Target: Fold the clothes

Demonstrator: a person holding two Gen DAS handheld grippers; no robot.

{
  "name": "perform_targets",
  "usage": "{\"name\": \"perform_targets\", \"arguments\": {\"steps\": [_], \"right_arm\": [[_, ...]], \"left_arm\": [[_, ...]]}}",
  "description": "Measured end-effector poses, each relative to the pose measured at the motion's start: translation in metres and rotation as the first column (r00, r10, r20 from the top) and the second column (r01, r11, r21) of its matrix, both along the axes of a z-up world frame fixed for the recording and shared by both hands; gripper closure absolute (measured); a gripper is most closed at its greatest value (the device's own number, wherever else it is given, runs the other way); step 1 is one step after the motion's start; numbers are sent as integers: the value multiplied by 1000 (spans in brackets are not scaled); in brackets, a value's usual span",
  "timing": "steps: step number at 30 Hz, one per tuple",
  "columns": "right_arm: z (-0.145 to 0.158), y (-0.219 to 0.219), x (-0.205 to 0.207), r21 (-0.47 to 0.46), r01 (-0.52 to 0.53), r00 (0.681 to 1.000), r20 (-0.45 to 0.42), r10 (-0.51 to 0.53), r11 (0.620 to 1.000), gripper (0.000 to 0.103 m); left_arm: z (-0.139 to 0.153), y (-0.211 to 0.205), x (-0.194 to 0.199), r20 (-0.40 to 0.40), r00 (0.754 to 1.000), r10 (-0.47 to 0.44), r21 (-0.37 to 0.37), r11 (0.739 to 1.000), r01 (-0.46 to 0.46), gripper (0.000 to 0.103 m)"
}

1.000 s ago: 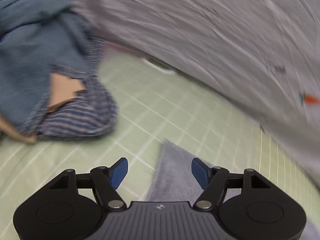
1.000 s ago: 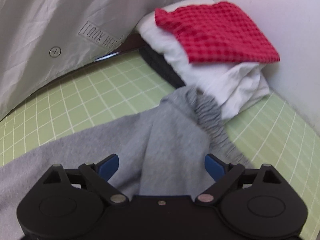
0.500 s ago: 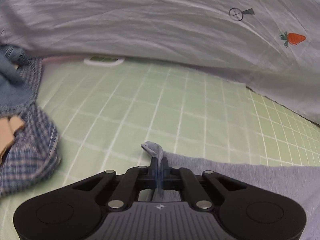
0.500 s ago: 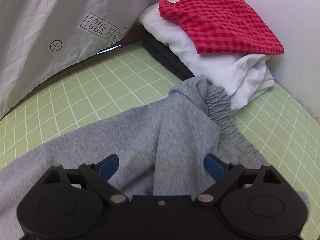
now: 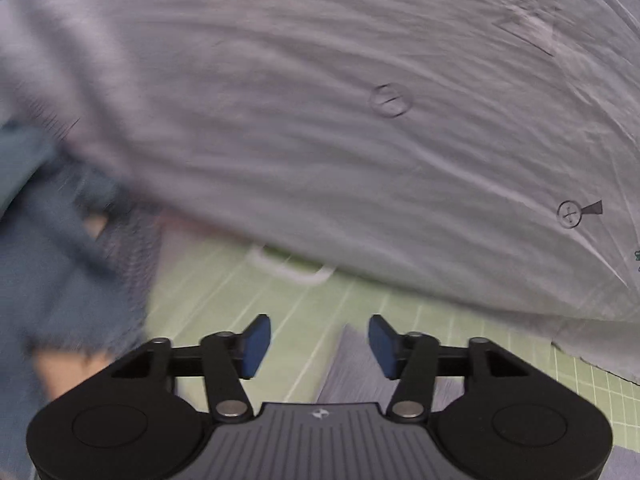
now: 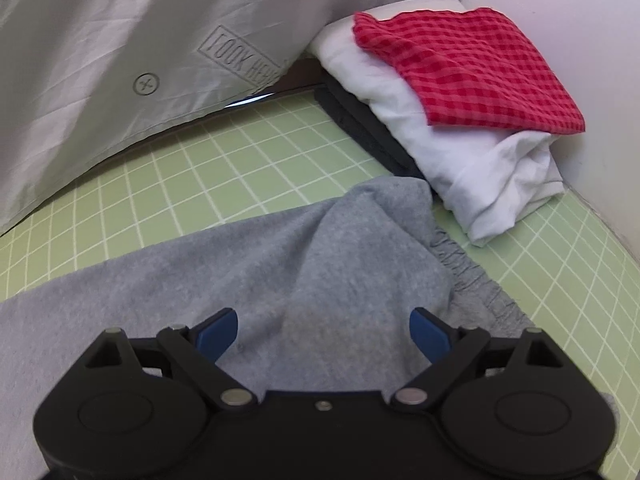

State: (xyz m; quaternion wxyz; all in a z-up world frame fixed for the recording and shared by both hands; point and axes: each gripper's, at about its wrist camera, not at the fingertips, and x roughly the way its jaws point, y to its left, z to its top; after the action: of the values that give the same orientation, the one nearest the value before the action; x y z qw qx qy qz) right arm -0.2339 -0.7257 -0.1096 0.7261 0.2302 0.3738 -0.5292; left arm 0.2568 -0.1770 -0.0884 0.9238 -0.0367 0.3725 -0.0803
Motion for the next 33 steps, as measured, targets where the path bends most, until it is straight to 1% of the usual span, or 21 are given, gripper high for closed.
{"name": "perform_targets", "arguments": {"steps": [2,3,5,7,8,9,10,13,14,15,16,17,18,20,23,25,28,31,33], "right_arm": [[-2,3,3,8,-8,1000,2,8,1000,9],[-3,4,4,14,-12,1000,6,12,1000,9],[-6,6,7,25,-19,1000,12,19,1000,9],[-8,8,12,36,-28,999,18,28,999,9],[-10,9,14,41,-33,999,21,32,999,9],[-10,10,16,43,-41,999,21,40,998,9],[-9,12,19,41,-52,998,21,51,998,9],[-4,17,24,21,-88,996,11,88,996,8],[-3,17,24,16,-97,995,4,97,995,8],[-2,19,25,11,-104,995,-6,104,994,8],[-2,19,25,9,-107,994,-13,107,994,8],[-2,20,24,10,-105,994,-14,106,994,8],[-2,21,23,11,-104,994,-14,104,994,8],[-1,22,18,13,-103,995,-13,103,995,8],[0,24,11,13,-103,994,-17,103,995,8],[0,22,5,18,-97,995,-13,97,995,8],[-4,18,-2,37,-74,997,13,73,997,8],[-4,14,-6,34,-73,997,28,72,997,8],[-3,10,-9,26,-83,996,43,82,996,8]], "left_arm": [[-10,20,-21,-63,995,75,-14,997,-76,46],[-17,30,-33,-98,988,117,-18,993,-119,46],[-32,48,-55,-179,965,189,-31,980,-198,45],[-48,56,-73,-241,947,211,-61,971,-232,42],[-53,58,-80,-258,941,220,-69,967,-245,42],[-55,56,-87,-244,942,230,-71,965,-254,41],[-54,53,-93,-215,950,228,-70,966,-248,41],[-56,38,-92,-200,964,178,-72,978,-195,41],[-57,32,-91,-199,966,167,-57,982,-182,44],[-58,25,-89,-193,968,159,-30,985,-168,50],[-58,19,-89,-182,972,149,10,989,-149,80],[-59,15,-87,-178,976,129,41,992,-123,97],[-58,14,-86,-172,979,109,52,994,-101,99],[-54,19,-84,-136,986,96,73,994,-86,99],[-47,36,-78,-94,988,125,126,986,-113,99],[-45,50,-72,-94,983,158,129,981,-145,99],[-49,64,-65,-99,976,193,163,971,-176,99],[-52,71,-61,-117,968,223,140,968,-207,98],[-55,70,-61,-125,965,232,143,966,-214,97]]}}
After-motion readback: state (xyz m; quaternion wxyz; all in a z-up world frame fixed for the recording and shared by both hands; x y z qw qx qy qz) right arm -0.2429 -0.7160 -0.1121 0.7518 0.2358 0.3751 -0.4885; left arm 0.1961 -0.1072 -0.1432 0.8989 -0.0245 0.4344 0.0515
